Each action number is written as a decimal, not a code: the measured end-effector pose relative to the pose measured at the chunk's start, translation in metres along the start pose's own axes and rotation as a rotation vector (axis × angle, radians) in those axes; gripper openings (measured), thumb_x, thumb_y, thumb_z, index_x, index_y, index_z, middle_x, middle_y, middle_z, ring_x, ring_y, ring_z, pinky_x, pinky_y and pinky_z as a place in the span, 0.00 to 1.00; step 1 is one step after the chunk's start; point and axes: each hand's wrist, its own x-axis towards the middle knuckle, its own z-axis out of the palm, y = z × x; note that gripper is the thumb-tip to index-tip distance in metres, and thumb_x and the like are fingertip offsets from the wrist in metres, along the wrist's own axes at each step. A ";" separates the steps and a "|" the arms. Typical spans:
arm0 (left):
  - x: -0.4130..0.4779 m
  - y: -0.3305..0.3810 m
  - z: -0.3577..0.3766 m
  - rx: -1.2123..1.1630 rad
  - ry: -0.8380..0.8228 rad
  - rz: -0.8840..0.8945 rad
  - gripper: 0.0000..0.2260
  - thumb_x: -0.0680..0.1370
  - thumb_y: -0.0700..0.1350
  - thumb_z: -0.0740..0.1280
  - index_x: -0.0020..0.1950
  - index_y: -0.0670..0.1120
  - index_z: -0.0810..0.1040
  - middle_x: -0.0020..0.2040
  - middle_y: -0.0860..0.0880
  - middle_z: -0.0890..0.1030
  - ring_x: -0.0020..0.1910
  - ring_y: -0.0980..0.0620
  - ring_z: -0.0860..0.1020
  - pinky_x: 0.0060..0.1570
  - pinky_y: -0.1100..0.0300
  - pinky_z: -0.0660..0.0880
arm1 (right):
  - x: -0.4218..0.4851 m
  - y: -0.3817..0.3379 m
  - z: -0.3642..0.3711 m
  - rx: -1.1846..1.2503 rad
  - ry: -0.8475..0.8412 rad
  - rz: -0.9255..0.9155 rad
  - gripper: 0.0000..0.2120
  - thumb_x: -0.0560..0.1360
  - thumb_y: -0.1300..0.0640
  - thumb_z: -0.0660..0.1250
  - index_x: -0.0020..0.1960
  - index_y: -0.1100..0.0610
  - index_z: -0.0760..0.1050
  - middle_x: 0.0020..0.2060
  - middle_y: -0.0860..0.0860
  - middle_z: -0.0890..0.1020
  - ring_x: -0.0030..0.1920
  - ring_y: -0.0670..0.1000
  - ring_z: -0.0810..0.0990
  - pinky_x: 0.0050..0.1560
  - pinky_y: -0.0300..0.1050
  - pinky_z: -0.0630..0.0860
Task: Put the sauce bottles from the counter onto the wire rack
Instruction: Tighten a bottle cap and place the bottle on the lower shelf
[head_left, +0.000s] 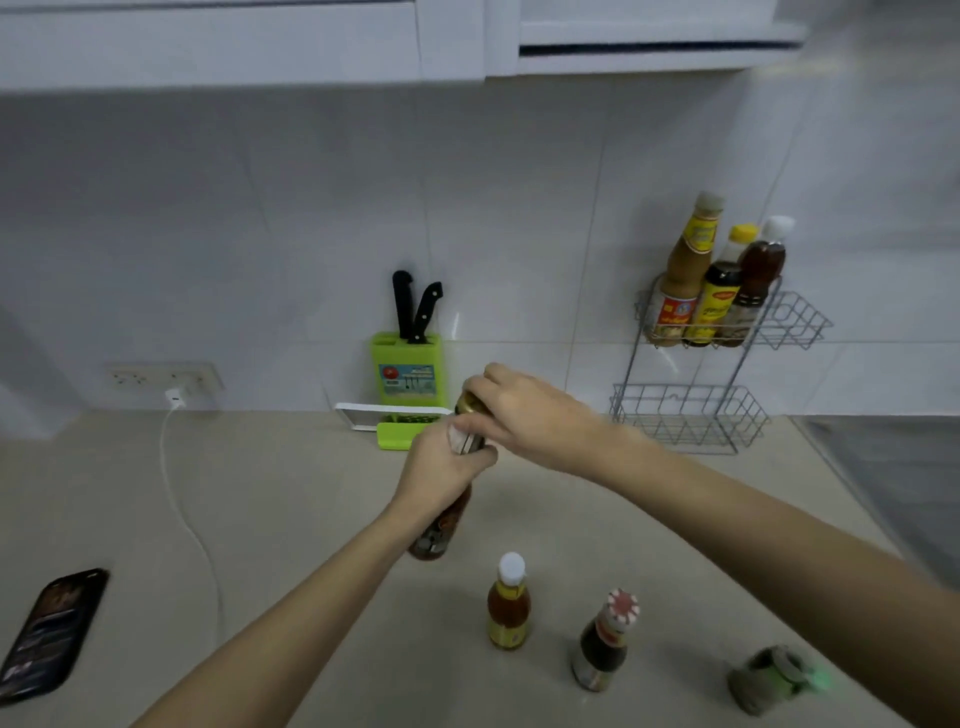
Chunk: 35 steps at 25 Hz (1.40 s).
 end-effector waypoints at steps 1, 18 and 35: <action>0.009 0.017 0.005 0.011 -0.029 0.025 0.08 0.62 0.43 0.70 0.34 0.41 0.73 0.29 0.43 0.77 0.29 0.49 0.74 0.31 0.53 0.72 | -0.001 0.010 -0.017 0.010 0.013 0.007 0.18 0.79 0.49 0.60 0.59 0.62 0.72 0.51 0.60 0.74 0.51 0.62 0.76 0.51 0.52 0.70; 0.029 0.128 0.156 -0.150 -0.505 0.084 0.02 0.68 0.32 0.66 0.38 0.36 0.74 0.30 0.41 0.74 0.28 0.47 0.74 0.32 0.59 0.73 | -0.105 0.169 -0.134 0.128 -0.106 -0.119 0.19 0.74 0.48 0.68 0.63 0.51 0.74 0.54 0.45 0.79 0.47 0.44 0.79 0.44 0.35 0.76; 0.052 0.123 0.217 -0.090 -0.289 -0.115 0.03 0.63 0.41 0.66 0.30 0.42 0.76 0.25 0.44 0.78 0.24 0.48 0.76 0.32 0.56 0.75 | -0.086 0.206 -0.092 -0.576 0.030 -0.090 0.12 0.73 0.58 0.67 0.37 0.56 0.65 0.27 0.51 0.68 0.24 0.56 0.72 0.20 0.39 0.56</action>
